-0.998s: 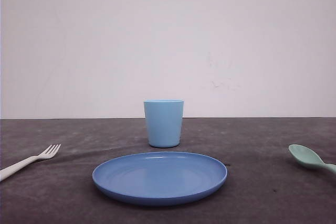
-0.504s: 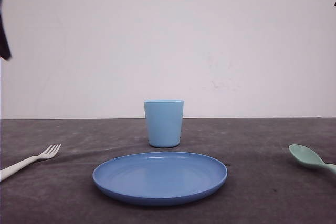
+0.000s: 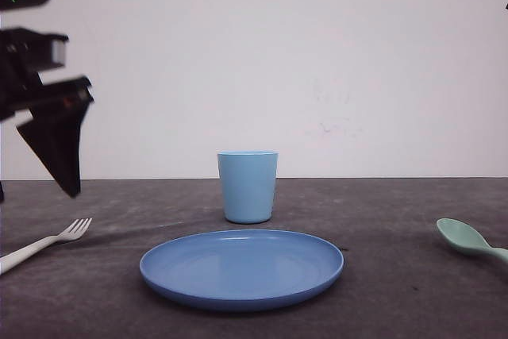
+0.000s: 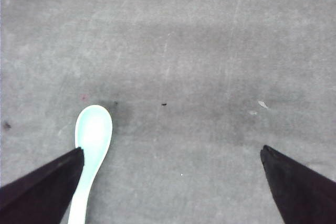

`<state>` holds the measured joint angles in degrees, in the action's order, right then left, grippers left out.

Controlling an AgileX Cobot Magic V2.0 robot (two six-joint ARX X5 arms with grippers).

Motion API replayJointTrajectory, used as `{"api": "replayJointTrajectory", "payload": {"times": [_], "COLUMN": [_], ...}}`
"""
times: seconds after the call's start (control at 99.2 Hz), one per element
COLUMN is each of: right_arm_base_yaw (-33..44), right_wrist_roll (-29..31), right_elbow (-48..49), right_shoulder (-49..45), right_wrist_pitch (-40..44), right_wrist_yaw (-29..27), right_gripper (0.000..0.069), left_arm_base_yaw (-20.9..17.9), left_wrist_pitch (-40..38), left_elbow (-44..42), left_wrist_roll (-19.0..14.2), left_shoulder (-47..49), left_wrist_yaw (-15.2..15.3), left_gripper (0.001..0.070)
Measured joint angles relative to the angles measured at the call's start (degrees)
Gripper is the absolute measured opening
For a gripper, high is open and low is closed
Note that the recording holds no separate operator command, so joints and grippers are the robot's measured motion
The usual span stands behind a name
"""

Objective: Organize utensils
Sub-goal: 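Lower the left gripper onto the white fork and close on its handle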

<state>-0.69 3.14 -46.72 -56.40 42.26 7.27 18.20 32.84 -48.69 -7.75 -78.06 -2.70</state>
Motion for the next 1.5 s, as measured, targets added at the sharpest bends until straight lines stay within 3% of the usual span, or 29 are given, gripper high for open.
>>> {"api": "replayJointTrajectory", "payload": {"times": [0.423, 0.554, 0.675, 0.756, 1.27, 1.502], "right_arm_base_yaw": [0.0, 0.0, 0.0, 0.0, 0.0, 0.0], "right_wrist_roll": [0.0, 0.0, 0.0, 0.0, 0.0, -0.1], "right_elbow": [0.0, 0.0, 0.0, 0.0, 0.0, 0.0], "right_shoulder": [0.0, 0.0, 0.0, 0.0, 0.0, 0.0], "right_wrist_pitch": [0.5, 0.7, 0.7, 0.7, 0.8, 0.9], "right_wrist_yaw": [0.0, 0.0, 0.0, 0.0, 0.0, 0.0], "right_gripper": [0.068, 0.068, 0.068, 0.068, 0.068, 0.068], "left_arm_base_yaw": [3.0, 3.3, 3.4, 3.4, 3.4, 3.4], "left_wrist_pitch": [-3.2, -3.7, -3.9, -3.9, -3.8, -3.6], "left_elbow": [0.0, 0.0, 0.0, 0.0, 0.0, 0.0], "left_wrist_roll": [-0.5, -0.5, -0.7, -0.7, -0.9, -1.0], "left_shoulder": [-6.9, -7.8, -7.8, -7.8, -9.4, -9.4], "left_wrist_yaw": [5.4, 5.4, 5.5, 5.6, 5.6, 5.7], "left_gripper": [0.0554, 0.0541, 0.0455, 0.0432, 0.0418, 0.0203]}}
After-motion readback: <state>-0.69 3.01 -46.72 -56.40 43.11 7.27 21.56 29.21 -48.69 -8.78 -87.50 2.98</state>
